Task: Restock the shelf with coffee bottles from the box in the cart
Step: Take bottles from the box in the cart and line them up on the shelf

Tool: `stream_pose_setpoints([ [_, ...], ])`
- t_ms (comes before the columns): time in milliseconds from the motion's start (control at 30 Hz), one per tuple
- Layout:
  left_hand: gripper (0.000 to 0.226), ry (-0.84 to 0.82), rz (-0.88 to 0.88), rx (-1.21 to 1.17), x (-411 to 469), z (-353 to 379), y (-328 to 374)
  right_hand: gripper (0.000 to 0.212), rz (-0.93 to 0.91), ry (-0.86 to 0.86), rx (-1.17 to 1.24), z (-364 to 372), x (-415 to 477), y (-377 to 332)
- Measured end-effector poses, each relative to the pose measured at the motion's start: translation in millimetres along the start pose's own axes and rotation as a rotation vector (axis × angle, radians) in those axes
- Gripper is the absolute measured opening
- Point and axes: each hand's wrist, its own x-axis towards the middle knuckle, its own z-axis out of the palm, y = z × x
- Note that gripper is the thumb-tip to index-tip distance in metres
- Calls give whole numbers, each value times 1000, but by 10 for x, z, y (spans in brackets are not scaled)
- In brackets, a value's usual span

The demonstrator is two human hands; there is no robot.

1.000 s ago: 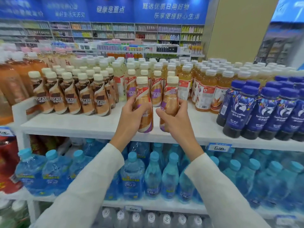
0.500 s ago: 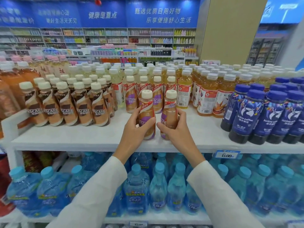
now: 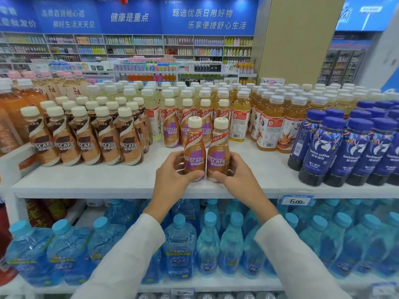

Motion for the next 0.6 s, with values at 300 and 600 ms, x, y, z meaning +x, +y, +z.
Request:
stream_pose_setpoints([
  [300, 73, -12, 4, 6, 10, -10, -1, 63, -49, 251, -10, 128, -109, -22],
  [600, 70, 3, -30, 21, 96, -21, -4, 63, 66, 230, -106, -157, 187, 8],
])
